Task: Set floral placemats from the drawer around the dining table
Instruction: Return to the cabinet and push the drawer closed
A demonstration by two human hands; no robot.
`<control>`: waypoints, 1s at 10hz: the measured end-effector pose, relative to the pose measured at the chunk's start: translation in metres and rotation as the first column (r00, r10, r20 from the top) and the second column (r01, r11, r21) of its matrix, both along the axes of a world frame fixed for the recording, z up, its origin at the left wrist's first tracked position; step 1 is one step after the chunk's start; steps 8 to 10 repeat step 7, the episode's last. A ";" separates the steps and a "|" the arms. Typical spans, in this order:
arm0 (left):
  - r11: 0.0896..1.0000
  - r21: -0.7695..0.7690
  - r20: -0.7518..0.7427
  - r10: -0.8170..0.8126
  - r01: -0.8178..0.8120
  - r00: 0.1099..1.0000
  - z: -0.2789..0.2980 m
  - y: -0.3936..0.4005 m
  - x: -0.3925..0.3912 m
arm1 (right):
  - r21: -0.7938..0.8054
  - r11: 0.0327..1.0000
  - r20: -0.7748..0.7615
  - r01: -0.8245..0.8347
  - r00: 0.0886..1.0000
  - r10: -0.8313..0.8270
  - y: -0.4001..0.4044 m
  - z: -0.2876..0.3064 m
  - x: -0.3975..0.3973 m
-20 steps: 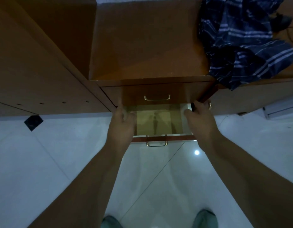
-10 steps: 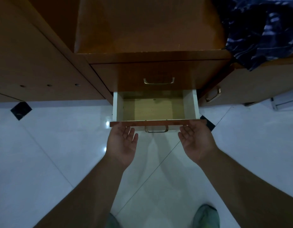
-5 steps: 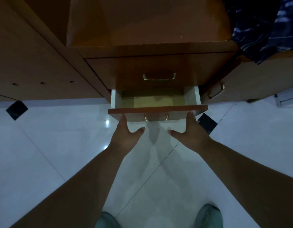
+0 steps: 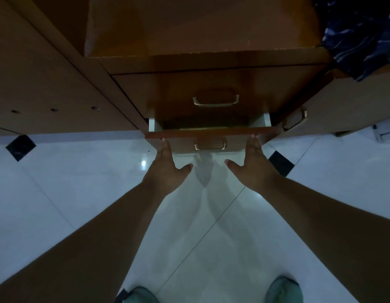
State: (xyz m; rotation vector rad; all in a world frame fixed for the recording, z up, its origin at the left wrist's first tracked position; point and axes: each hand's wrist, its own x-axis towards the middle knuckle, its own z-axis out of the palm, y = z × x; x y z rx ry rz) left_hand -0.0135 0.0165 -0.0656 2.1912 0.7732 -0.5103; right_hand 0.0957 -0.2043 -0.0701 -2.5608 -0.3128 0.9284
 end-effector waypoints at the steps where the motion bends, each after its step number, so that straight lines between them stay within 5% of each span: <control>1: 1.000 0.002 0.006 -0.018 0.018 1.000 -0.002 0.008 0.008 | -0.004 1.000 0.004 -0.013 1.000 0.013 0.004 -0.005 0.010; 5: 1.000 0.028 -0.011 0.011 -0.010 1.000 0.005 0.019 0.031 | 0.060 0.993 -0.025 0.098 0.995 -0.097 0.016 -0.004 0.037; 7: 0.991 0.112 0.083 -0.086 0.076 0.993 0.053 0.007 0.023 | -0.034 0.999 -0.031 -0.034 0.999 0.033 0.017 0.054 0.010; 10: 0.991 0.112 0.083 -0.086 0.076 0.993 0.053 0.007 0.023 | -0.034 0.999 -0.031 -0.034 0.999 0.033 0.017 0.054 0.010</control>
